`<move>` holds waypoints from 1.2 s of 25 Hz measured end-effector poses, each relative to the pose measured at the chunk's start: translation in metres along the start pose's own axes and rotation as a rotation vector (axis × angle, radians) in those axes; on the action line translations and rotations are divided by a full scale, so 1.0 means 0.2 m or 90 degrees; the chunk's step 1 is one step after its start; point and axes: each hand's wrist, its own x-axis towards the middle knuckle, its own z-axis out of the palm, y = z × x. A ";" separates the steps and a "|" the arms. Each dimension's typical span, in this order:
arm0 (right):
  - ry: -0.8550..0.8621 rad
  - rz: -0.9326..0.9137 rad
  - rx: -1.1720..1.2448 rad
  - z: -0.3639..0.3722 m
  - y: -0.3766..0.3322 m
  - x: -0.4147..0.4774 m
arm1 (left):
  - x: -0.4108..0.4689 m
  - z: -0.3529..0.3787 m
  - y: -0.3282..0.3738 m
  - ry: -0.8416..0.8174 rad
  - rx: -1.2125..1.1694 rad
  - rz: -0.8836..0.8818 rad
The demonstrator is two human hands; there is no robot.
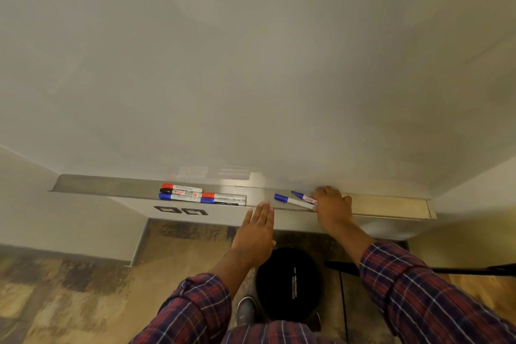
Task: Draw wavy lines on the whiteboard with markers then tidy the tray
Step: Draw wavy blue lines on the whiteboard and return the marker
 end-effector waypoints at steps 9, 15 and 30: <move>-0.005 0.016 -0.016 -0.03 0.10 -0.08 | -0.02 -0.07 0.03 -0.031 -0.006 -0.009; 0.068 -0.034 0.049 -0.04 0.08 -0.19 | -0.06 -0.11 0.05 0.007 -0.003 -0.028; 0.421 -0.291 0.467 -0.74 -0.45 -0.46 | -0.29 -0.72 0.01 0.680 0.102 -0.025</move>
